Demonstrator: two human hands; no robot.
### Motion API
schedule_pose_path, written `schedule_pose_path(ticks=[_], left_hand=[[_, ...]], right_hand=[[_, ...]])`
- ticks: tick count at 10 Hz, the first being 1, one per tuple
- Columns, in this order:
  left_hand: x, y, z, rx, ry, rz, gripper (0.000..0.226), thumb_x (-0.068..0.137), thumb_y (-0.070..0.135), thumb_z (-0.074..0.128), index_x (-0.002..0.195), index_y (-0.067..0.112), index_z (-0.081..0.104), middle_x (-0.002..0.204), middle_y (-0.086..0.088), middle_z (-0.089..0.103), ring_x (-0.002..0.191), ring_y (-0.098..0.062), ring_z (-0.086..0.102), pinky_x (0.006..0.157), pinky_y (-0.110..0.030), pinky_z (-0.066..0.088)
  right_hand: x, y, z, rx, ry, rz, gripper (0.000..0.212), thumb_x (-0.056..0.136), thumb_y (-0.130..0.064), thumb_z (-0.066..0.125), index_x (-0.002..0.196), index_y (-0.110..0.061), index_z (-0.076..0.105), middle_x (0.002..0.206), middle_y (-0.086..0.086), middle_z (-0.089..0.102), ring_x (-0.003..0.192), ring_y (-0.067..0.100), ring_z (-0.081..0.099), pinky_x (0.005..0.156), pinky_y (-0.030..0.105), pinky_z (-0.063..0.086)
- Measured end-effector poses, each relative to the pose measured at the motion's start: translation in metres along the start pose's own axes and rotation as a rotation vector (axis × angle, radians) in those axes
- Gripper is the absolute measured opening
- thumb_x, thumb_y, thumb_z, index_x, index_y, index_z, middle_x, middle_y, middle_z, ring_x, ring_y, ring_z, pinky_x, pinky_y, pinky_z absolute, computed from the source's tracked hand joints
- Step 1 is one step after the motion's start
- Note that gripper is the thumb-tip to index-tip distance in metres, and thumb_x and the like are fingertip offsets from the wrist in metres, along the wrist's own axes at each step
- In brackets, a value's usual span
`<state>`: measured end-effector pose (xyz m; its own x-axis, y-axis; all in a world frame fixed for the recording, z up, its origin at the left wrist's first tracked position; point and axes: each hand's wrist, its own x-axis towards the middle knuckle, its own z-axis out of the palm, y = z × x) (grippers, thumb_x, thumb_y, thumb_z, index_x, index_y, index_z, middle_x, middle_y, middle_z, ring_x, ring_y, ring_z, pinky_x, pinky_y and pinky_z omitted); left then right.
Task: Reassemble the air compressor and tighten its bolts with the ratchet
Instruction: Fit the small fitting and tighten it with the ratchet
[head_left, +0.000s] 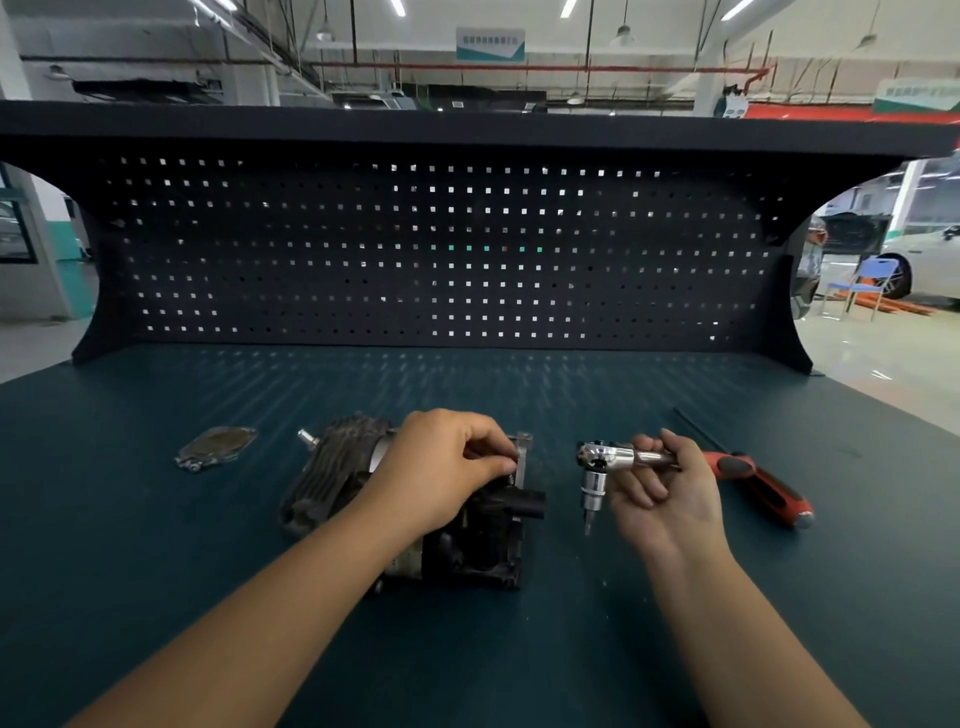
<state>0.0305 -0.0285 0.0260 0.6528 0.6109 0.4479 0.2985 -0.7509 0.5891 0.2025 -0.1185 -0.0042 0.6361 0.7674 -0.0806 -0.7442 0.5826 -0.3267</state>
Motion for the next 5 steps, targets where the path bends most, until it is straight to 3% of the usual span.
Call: schedule_pose_path(ticks=[1, 5], left_hand=[[0.0020, -0.0007, 0.0019, -0.014, -0.009, 0.015, 0.010, 0.079, 0.020, 0.076, 0.078, 0.030, 0.074, 0.066, 0.027, 0.062, 0.073, 0.016, 0.058, 0.064, 0.001, 0.040], [-0.0008, -0.0045, 0.0031, -0.095, 0.005, 0.025, 0.019, 0.080, 0.022, 0.074, 0.072, 0.039, 0.070, 0.068, 0.032, 0.062, 0.076, 0.019, 0.056, 0.064, 0.004, 0.036]], right_hand=[[0.0011, -0.0002, -0.0001, 0.003, 0.003, -0.002, 0.032, 0.096, -0.014, 0.038, 0.064, -0.013, 0.036, 0.046, 0.000, 0.051, 0.023, 0.004, 0.022, 0.026, 0.013, 0.016], [0.0006, 0.0016, -0.0001, -0.017, 0.003, -0.008, 0.032, 0.096, -0.015, 0.037, 0.064, -0.014, 0.036, 0.046, -0.001, 0.049, 0.022, 0.005, 0.022, 0.026, 0.013, 0.016]])
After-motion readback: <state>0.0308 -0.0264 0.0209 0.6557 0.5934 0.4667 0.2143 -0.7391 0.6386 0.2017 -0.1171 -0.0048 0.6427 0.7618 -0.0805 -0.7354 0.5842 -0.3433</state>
